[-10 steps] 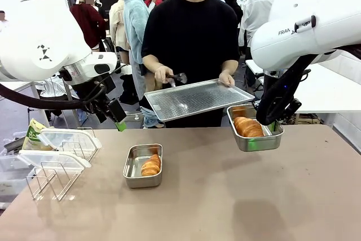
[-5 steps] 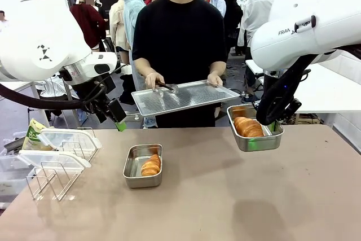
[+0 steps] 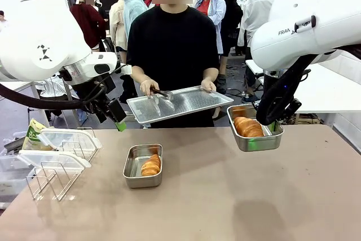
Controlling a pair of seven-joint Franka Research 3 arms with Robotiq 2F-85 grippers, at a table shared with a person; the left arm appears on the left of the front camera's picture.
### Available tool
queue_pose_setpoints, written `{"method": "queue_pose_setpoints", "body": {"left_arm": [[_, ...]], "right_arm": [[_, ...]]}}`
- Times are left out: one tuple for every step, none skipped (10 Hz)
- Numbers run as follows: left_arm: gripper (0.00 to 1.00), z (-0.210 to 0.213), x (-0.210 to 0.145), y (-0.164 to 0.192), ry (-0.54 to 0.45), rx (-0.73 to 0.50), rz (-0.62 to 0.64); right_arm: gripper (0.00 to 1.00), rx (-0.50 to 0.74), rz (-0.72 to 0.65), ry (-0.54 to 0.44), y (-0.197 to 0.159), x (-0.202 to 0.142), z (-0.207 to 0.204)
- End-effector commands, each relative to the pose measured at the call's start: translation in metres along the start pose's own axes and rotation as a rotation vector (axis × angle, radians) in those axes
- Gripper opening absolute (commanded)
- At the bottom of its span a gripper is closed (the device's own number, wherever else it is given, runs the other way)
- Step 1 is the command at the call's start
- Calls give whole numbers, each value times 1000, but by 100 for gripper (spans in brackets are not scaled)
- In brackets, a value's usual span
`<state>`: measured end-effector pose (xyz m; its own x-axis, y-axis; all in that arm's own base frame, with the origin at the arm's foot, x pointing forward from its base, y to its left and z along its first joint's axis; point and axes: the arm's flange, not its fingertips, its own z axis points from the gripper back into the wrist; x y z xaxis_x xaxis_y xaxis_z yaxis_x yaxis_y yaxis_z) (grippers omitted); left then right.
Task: Place the bread in airtight containers.
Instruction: Once an object is inside an Airtight Container , place the container in the center of the table.
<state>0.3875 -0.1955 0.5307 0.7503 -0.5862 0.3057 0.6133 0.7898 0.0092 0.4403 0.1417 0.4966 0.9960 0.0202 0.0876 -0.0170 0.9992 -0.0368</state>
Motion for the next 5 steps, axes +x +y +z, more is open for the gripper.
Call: {"method": "queue_pose_setpoints", "body": {"left_arm": [[100, 2, -1, 0, -2, 8, 2], [100, 2, -1, 0, -2, 8, 2], [100, 2, -1, 0, -2, 8, 2], [100, 2, -1, 0, -2, 8, 2], [100, 2, -1, 0, -2, 8, 2]], "right_arm": [[0, -1, 0, -4, 0, -2, 1], [0, -1, 0, -4, 0, -2, 1], [0, -1, 0, -4, 0, -2, 1], [0, -1, 0, -4, 0, -2, 1], [0, -1, 0, -4, 0, -2, 1]]}}
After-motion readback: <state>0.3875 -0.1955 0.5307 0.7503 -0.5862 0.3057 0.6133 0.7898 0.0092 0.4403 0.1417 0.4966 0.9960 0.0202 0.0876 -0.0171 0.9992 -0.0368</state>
